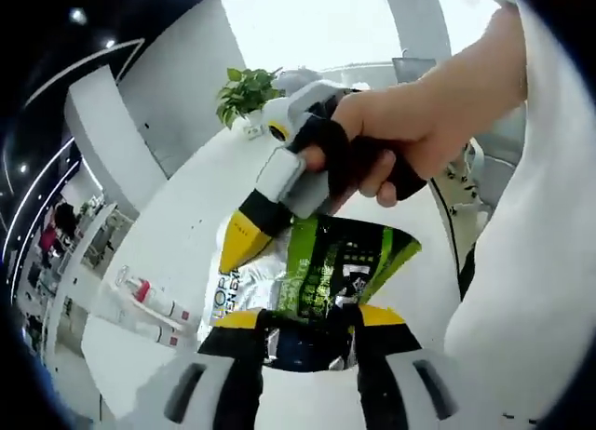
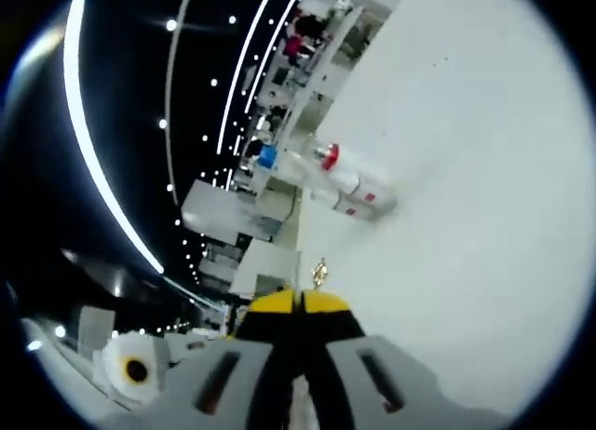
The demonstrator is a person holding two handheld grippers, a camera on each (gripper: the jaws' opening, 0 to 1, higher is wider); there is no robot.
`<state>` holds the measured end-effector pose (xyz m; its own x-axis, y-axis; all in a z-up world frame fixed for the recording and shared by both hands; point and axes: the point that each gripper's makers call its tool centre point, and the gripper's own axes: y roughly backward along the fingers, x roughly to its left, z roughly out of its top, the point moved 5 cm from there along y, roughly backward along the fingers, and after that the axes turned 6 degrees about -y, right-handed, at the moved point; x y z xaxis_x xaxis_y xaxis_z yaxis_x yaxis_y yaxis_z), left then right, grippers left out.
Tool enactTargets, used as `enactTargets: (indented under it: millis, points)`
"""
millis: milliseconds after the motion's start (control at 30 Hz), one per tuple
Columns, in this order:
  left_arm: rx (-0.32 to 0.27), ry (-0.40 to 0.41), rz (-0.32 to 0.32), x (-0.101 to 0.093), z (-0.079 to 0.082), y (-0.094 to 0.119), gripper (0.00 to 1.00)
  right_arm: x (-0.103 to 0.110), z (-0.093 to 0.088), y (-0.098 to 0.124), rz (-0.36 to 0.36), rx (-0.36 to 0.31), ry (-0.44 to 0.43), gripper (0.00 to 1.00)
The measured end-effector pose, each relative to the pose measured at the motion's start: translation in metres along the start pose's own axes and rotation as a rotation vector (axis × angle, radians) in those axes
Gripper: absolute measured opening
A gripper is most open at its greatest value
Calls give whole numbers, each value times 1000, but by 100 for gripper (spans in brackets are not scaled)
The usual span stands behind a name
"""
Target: Arrange the skincare products in the storage area until every visible bottle or jar stands upright without overlapping.
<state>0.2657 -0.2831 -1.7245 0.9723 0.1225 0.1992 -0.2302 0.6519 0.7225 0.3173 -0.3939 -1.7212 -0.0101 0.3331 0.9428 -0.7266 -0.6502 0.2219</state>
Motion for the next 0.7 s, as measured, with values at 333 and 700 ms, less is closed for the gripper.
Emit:
enactTargets:
  millis: [333,700]
  points:
    - [-222,582,-25,16,-17,13,58,9,15,11,66,-18,31,0]
    - [-498,1011,-189,27,-5,17,78,44,14,13,287,3,42,0]
